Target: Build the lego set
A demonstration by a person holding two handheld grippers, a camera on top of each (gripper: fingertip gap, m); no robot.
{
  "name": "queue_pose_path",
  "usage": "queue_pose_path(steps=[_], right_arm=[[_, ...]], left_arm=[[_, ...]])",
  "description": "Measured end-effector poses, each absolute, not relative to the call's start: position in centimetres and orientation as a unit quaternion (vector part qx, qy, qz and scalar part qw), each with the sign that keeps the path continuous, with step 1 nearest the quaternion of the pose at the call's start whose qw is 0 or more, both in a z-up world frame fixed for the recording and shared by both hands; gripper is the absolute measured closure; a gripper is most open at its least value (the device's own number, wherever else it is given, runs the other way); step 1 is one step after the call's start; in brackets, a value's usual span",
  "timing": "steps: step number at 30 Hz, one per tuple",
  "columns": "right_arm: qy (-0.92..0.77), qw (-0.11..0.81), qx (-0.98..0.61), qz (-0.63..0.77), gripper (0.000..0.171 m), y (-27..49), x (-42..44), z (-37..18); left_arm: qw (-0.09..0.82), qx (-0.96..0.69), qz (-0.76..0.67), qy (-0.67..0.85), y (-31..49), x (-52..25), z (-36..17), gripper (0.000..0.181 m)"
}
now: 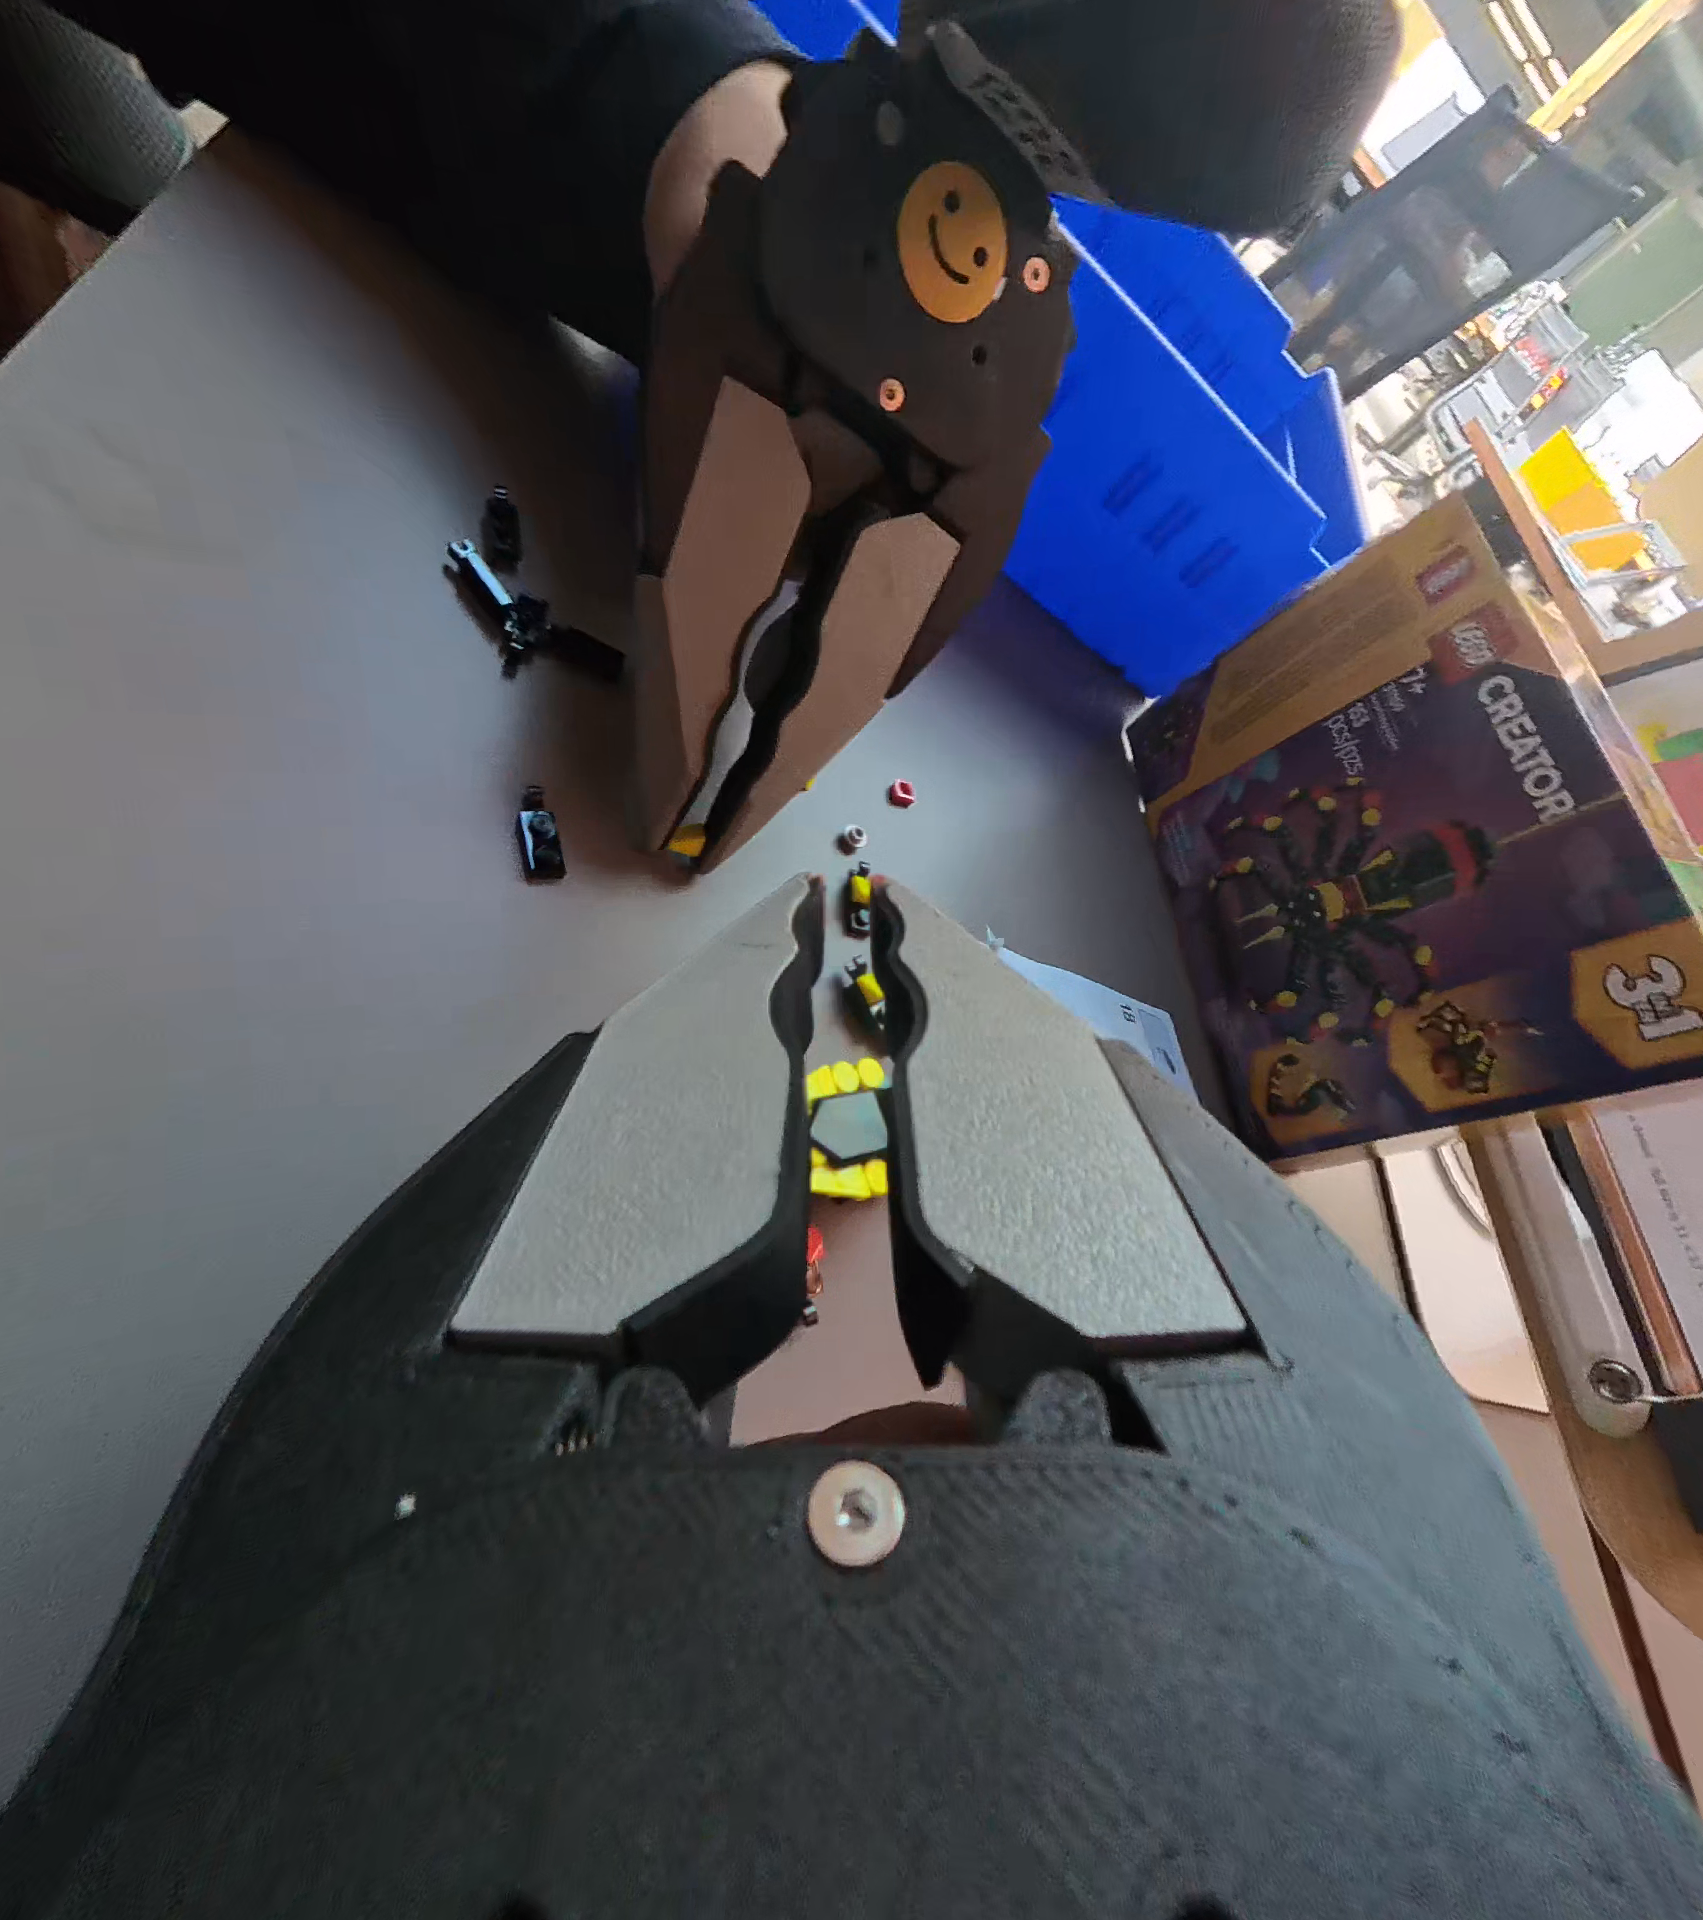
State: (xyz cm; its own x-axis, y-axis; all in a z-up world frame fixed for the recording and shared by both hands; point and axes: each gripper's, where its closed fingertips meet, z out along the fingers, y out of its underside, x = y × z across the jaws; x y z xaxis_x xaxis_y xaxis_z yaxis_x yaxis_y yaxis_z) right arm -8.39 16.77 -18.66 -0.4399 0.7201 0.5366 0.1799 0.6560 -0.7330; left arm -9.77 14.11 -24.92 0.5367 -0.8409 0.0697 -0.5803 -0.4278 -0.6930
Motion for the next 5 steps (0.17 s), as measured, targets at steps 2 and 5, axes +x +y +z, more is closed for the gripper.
queue_pose_path(steps=[2, 5], right_arm=[[-0.805, 0.433, -0.274, 0.299, 0.169, 16.1, -8.3, -19.3], [-0.819, 0.409, -0.276, 0.294, 0.168, 15.7, -8.3, -20.5]], left_arm=[[0.309, -0.817, -0.227, 0.431, 13.8, -9.6, -24.8, 0.167], [0.308, -0.816, -0.227, 0.433, 13.7, -9.7, -24.8, 0.166]])
